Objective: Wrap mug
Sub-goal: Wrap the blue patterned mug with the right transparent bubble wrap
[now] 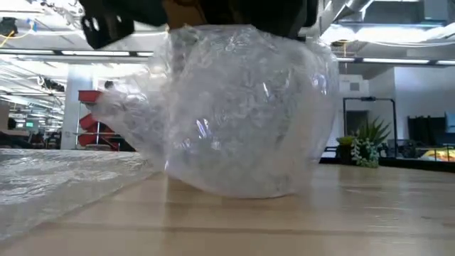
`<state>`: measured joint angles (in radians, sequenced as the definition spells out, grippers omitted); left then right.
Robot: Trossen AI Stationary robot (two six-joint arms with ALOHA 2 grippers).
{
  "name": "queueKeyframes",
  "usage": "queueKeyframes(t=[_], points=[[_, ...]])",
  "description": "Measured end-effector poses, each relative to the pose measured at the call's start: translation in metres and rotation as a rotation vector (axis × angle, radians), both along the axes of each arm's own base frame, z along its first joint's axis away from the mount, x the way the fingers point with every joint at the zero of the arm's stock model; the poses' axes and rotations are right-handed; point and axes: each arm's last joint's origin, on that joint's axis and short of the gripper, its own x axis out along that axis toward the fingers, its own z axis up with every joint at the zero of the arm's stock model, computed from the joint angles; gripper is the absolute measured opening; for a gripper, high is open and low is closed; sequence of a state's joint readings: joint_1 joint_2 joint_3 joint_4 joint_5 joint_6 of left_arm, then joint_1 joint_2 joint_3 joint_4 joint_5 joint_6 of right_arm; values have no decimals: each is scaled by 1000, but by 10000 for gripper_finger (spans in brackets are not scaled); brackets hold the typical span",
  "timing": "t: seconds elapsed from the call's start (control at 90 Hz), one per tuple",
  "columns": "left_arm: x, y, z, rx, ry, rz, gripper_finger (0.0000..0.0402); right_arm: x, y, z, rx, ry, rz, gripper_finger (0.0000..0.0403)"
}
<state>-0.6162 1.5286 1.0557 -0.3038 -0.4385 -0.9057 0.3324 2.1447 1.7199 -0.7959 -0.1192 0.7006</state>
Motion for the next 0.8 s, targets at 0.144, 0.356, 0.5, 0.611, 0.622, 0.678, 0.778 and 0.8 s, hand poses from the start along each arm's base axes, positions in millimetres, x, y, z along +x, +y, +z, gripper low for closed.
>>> queueKeyframes(t=[0.144,0.356,0.5,0.611,0.622,0.678,0.778,0.8], points=[[-7,-11,4,-31,-25,-29,0,2,-2,-5,12,18,-4,0],[-13,-19,4,-53,-21,-42,0,-7,-9,22,22,-13,-41,0],[-14,-21,4,-58,-23,-46,0,-13,-18,47,42,-55,-81,0],[-14,-21,4,-60,-24,-46,0,-17,-19,60,66,-77,-107,0],[-14,-21,4,-60,-24,-46,0,-18,-19,61,70,-76,-110,0],[-14,-22,5,-62,-25,-45,0,-19,-17,62,92,-73,-112,0],[-14,-22,5,-76,-26,-40,0,-19,-9,58,97,-59,-96,0],[-14,-22,5,-80,-27,-42,0,-19,-7,55,93,-54,-90,0]])
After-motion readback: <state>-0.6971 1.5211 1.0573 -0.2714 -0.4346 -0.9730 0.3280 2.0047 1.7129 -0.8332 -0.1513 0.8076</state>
